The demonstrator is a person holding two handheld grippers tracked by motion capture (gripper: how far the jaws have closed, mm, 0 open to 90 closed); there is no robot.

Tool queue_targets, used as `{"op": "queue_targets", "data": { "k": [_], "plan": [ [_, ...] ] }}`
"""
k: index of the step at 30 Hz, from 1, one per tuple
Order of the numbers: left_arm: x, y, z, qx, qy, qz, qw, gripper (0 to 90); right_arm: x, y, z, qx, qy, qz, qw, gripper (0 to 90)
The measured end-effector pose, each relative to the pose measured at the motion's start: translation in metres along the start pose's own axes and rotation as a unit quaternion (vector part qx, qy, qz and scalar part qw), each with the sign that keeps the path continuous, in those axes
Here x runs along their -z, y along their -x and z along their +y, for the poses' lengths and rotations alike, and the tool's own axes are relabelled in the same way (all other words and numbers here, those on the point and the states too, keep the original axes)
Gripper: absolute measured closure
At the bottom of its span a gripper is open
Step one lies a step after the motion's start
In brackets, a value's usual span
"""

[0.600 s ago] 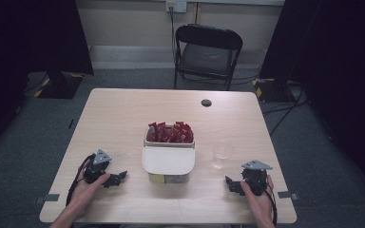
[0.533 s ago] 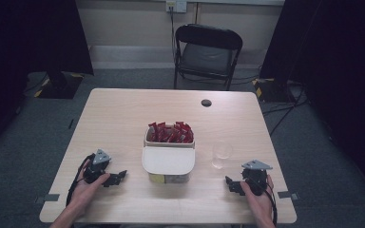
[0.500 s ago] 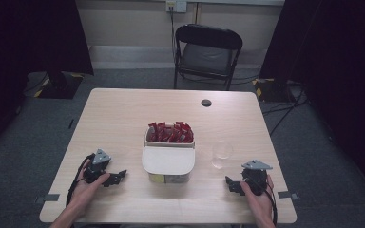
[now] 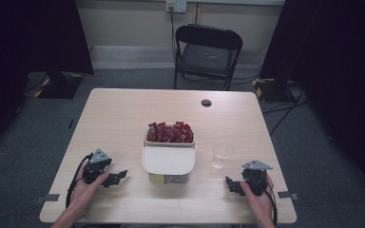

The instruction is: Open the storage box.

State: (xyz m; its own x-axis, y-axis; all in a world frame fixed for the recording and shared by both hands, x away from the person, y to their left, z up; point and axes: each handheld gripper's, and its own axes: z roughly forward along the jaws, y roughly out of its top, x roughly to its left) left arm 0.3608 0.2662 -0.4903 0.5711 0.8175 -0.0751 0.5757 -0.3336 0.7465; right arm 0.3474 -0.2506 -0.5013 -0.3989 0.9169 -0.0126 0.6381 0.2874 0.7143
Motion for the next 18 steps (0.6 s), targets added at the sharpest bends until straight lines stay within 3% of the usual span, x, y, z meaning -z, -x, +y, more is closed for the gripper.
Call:
{"op": "queue_targets", "data": {
  "k": [18],
  "plan": [
    [0.006,0.017,0.01,-0.006,0.014,-0.051,0.9986,15.8,0.0,0.0,0.0,0.0,0.0,0.0,1.0,1.9]
  ]
}}
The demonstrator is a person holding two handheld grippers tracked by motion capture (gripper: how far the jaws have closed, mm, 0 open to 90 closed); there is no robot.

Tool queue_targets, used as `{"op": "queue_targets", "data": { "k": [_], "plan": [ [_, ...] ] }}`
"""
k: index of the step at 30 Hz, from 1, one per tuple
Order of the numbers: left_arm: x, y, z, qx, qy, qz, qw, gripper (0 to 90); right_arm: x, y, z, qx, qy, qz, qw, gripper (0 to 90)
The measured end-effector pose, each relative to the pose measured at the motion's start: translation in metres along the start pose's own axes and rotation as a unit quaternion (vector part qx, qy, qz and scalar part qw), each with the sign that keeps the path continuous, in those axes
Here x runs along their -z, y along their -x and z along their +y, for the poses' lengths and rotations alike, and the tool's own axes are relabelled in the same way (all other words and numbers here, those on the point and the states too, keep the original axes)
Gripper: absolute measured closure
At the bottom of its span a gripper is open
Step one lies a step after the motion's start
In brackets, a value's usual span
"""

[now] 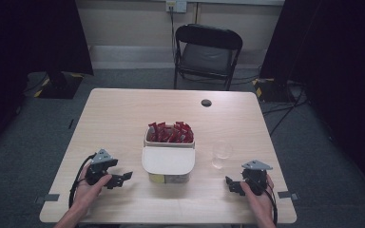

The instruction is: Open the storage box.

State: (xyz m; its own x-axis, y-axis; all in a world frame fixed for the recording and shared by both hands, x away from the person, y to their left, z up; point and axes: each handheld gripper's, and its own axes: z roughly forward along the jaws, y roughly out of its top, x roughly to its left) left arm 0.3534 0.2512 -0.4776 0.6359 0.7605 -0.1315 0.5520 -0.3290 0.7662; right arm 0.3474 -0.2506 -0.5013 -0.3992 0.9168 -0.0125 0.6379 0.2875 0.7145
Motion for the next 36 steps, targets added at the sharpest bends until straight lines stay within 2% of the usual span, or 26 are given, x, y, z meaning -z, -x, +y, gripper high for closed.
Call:
{"op": "queue_targets", "data": {
  "k": [9,25,30,36],
  "plan": [
    [-0.002,0.015,0.008,-0.013,0.008,-0.026,0.9995,15.8,0.0,0.0,0.0,0.0,0.0,0.0,1.0,1.9],
    [-0.003,0.034,0.022,-0.031,0.016,-0.067,0.9971,15.7,0.0,0.0,0.0,0.0,0.0,0.0,1.0,1.9],
    [-0.004,0.038,0.026,-0.033,0.022,-0.075,0.9964,15.8,0.0,0.0,0.0,0.0,0.0,0.0,1.0,1.9],
    [-0.005,0.039,0.028,-0.023,0.023,-0.086,0.9958,15.8,0.0,0.0,0.0,0.0,0.0,0.0,1.0,1.8]
  ]
}}
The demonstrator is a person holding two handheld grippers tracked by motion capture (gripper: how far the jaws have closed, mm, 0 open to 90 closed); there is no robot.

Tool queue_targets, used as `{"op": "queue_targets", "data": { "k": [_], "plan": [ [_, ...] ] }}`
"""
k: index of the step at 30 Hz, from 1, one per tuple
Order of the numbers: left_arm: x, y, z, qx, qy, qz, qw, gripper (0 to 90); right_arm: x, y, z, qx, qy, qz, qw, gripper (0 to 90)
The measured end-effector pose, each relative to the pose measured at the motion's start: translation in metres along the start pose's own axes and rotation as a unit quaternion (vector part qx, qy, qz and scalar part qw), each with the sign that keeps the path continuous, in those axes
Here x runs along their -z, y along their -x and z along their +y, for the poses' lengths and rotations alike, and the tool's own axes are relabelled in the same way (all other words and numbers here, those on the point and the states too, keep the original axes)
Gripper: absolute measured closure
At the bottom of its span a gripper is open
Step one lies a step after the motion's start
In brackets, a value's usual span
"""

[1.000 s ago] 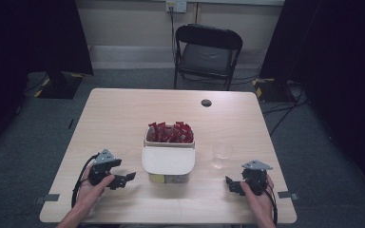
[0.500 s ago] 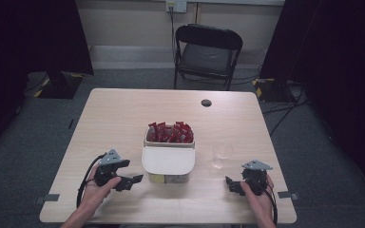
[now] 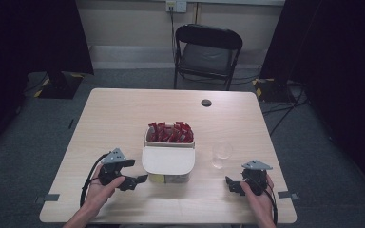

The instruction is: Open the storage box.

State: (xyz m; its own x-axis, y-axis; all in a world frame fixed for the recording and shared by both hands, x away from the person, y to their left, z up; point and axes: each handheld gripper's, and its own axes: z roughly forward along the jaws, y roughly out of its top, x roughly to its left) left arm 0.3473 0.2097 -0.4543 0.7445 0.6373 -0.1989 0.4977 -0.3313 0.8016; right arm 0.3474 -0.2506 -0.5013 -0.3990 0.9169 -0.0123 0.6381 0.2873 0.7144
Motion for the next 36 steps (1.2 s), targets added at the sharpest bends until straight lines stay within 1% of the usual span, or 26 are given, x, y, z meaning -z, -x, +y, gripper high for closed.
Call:
{"op": "queue_targets", "data": {
  "k": [2,5,6,9,10,12,15,17,19,23,26,27,31,33,34,35,36],
  "plan": [
    [-0.001,0.0,0.0,-0.002,-0.002,0.003,1.0,15.8,0.0,0.0,0.0,0.0,0.0,0.0,1.0,1.9],
    [0.0,-0.001,0.004,0.0,0.006,0.005,1.0,15.9,0.0,0.0,0.0,0.0,0.0,0.001,1.0,1.8],
    [0.0,-0.001,0.006,0.003,0.008,0.003,1.0,15.9,0.0,0.0,0.0,0.0,0.0,0.001,1.0,1.8],
    [-0.002,0.002,0.011,-0.003,0.009,-0.007,0.9999,15.7,0.0,0.0,0.0,0.0,0.0,0.001,1.0,1.8],
    [-0.003,0.004,0.012,-0.008,0.009,-0.008,0.9999,15.9,0.0,0.0,0.0,0.0,0.0,0.001,1.0,1.8],
    [-0.003,0.005,0.013,-0.006,0.007,-0.009,0.9999,15.9,0.0,0.0,0.0,0.0,0.0,0.001,1.0,1.8],
    [-0.003,0.004,0.014,-0.003,0.014,-0.015,0.9998,15.5,0.0,0.0,0.0,0.0,0.0,0.001,1.0,1.8],
    [-0.003,0.005,0.014,-0.001,0.014,-0.016,0.9998,15.6,0.0,0.0,0.0,0.0,0.0,0.001,1.0,1.8],
    [-0.003,0.004,0.014,-0.004,0.013,-0.015,0.9998,15.8,0.0,0.0,0.0,0.0,0.0,0.001,1.0,1.8],
    [-0.003,0.003,0.015,0.006,0.014,-0.024,0.9996,15.5,0.0,0.0,0.0,0.0,0.0,0.001,1.0,1.8],
    [-0.003,0.005,0.015,0.005,0.013,-0.021,0.9997,16.1,0.0,0.0,0.0,0.001,0.0,0.001,1.0,1.6],
    [-0.003,0.004,0.015,0.007,0.013,-0.021,0.9997,16.0,0.0,0.0,0.0,0.001,0.0,0.001,1.0,1.6],
    [-0.001,0.004,0.017,0.006,0.016,-0.025,0.9995,15.7,0.0,0.0,0.0,0.001,0.0,0.001,1.0,1.6],
    [-0.001,0.004,0.021,0.009,0.018,-0.03,0.9993,15.2,0.0,0.0,0.0,0.001,0.0,0.001,1.0,1.6],
    [0.0,0.004,0.024,0.013,0.024,-0.03,0.9992,15.7,0.0,0.0,0.0,0.001,0.0,0.001,1.0,1.4],
    [0.0,0.004,0.027,0.012,0.025,-0.032,0.9991,15.8,0.0,0.001,0.0,0.002,0.0,0.001,1.0,1.3],
    [0.0,0.004,0.03,0.013,0.02,-0.037,0.999,16.0,0.0,0.001,0.0,0.002,-0.001,0.001,1.0,1.2]
  ]
}}
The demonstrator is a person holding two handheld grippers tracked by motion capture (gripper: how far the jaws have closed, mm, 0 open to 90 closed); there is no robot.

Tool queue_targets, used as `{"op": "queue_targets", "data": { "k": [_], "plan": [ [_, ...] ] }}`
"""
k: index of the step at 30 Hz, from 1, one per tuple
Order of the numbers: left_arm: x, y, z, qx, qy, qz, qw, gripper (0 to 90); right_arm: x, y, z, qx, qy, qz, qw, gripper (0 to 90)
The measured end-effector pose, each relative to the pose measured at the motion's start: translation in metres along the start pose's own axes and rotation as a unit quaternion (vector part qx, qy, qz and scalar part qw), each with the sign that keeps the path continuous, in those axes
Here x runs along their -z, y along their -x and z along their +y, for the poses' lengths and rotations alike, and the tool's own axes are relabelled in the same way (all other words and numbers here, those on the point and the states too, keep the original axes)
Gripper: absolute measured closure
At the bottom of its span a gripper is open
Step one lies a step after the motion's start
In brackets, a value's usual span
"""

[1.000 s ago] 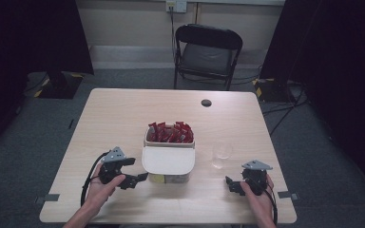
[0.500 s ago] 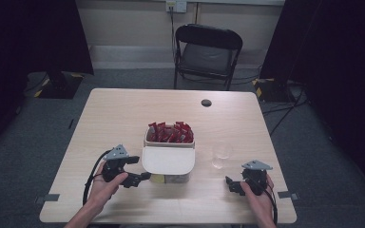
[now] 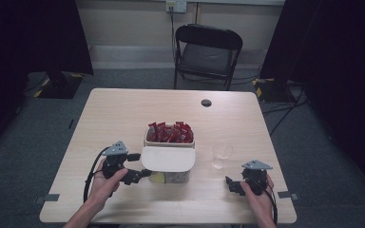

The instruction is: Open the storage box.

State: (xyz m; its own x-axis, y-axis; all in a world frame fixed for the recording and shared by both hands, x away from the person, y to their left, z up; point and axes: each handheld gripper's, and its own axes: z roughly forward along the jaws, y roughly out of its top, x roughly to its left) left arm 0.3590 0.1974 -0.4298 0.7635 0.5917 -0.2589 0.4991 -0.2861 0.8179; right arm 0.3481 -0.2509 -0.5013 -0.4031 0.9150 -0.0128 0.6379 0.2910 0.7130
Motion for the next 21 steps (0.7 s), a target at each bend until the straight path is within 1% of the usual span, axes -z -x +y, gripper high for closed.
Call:
{"op": "queue_targets", "data": {
  "k": [1,2,4,5,7,10,12,17,19,20,21],
  "plan": [
    [-0.001,0.0,0.002,0.003,0.001,-0.006,1.0,16.2,0.0,0.0,0.0,0.0,0.0,0.0,1.0,1.3],
    [0.0,-0.001,0.003,0.001,0.003,-0.005,1.0,16.1,0.0,0.0,0.0,0.001,0.0,0.0,1.0,1.2],
    [0.001,-0.001,0.004,0.006,0.009,-0.002,0.9999,15.9,0.0,0.0,0.0,0.0,0.0,0.0,1.0,1.2],
    [0.002,-0.002,0.004,0.003,0.006,-0.001,1.0,15.9,0.0,0.0,0.0,0.0,0.0,0.0,1.0,1.2],
    [0.005,-0.002,0.007,0.004,0.01,0.002,0.9999,16.0,0.0,0.0,0.0,0.0,0.0,0.0,1.0,1.2],
    [0.007,-0.003,0.011,0.001,0.015,0.001,0.9999,15.9,0.0,0.0,0.0,0.0,0.0,0.0,1.0,1.3],
    [0.008,-0.003,0.014,0.004,0.022,-0.001,0.9998,15.9,0.0,0.0,0.0,0.0,0.0,0.0,1.0,1.2],
    [0.01,-0.004,0.019,0.004,0.026,-0.002,0.9997,15.7,0.0,0.0,0.0,0.0,0.0,0.0,1.0,1.2],
    [0.01,-0.005,0.021,-0.003,0.021,0.002,0.9998,15.7,0.0,0.0,0.0,0.001,0.0,0.0,1.0,1.3],
    [0.011,-0.005,0.022,-0.003,0.019,0.005,0.9998,15.7,0.0,0.0,0.0,0.0,0.0,0.0,1.0,1.2],
    [0.011,-0.005,0.023,-0.002,0.022,0.005,0.9997,15.7,0.0,0.0,0.0,0.0,0.0,0.0,1.0,1.2]
  ]
}}
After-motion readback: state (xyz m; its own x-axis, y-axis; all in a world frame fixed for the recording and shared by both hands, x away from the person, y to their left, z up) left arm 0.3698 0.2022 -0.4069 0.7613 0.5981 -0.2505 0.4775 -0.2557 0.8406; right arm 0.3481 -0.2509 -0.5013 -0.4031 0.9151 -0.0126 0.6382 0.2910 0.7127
